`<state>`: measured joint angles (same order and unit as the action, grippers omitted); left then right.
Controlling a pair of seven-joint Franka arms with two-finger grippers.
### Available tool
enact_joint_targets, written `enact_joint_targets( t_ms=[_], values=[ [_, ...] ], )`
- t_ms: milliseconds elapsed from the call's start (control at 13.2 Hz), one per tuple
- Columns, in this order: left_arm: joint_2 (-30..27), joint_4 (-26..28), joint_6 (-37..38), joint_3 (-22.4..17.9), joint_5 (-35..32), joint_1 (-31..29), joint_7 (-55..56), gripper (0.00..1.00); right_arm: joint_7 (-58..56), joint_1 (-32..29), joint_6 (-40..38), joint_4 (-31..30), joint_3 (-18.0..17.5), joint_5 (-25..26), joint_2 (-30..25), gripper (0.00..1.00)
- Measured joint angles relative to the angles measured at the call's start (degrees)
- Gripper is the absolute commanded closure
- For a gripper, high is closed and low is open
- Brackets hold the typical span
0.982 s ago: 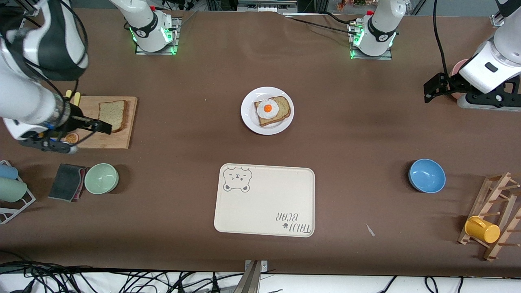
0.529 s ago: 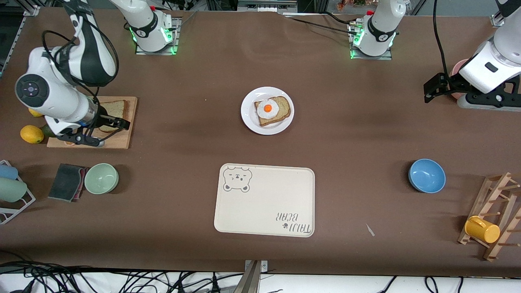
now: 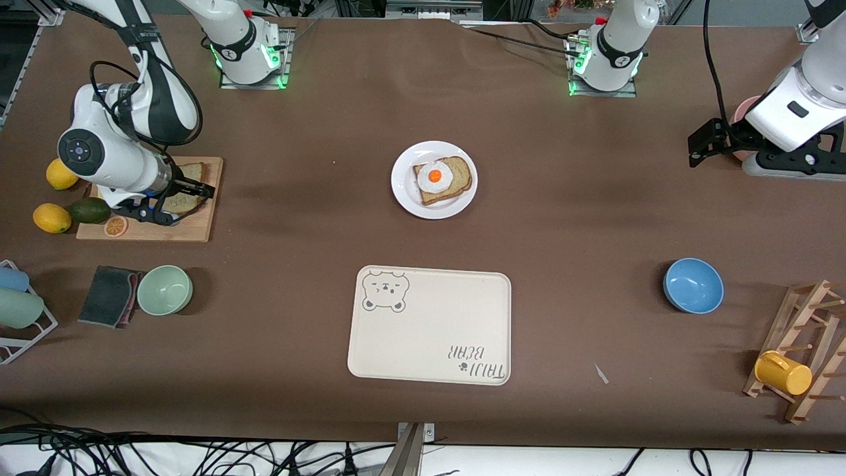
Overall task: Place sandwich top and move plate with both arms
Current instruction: 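Move the right gripper down over the bread slice on the cutting board, then close the right gripper on the bread slice's edge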
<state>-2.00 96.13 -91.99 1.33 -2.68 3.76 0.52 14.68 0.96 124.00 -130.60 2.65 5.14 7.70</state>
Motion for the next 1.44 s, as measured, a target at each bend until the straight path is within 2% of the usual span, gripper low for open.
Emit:
enact_joint_targets(
  t_ms=[151,453,680,982,1284,1435],
  values=[
    [0.0,0.0,0.0,0.0,0.0,0.0,0.0,0.0,0.1,-0.03,1.74,-0.25,0.99,3.01,0.74,0.25],
    [0.0,0.0,0.0,0.0,0.0,0.0,0.0,0.0,0.83,-0.05,5.8,-0.81,2.18,4.56,5.06,0.33],
    [0.0,0.0,0.0,0.0,0.0,0.0,0.0,0.0,0.9,0.04,5.89,-0.83,2.13,4.79,7.08,0.44],
    [0.01,0.0,0.0,0.0,0.0,0.0,0.0,0.0,2.94,2.34,5.88,-0.92,1.89,9.42,9.17,0.49],
    [0.01,0.0,0.0,0.0,0.0,0.0,0.0,0.0,3.49,3.02,5.73,-1.2,1.92,10.95,10.2,0.51],
    [0.01,0.0,0.0,0.0,0.0,0.0,0.0,0.0,3.49,3.02,5.35,-1.21,1.92,11.42,10.22,0.58]
  ],
)
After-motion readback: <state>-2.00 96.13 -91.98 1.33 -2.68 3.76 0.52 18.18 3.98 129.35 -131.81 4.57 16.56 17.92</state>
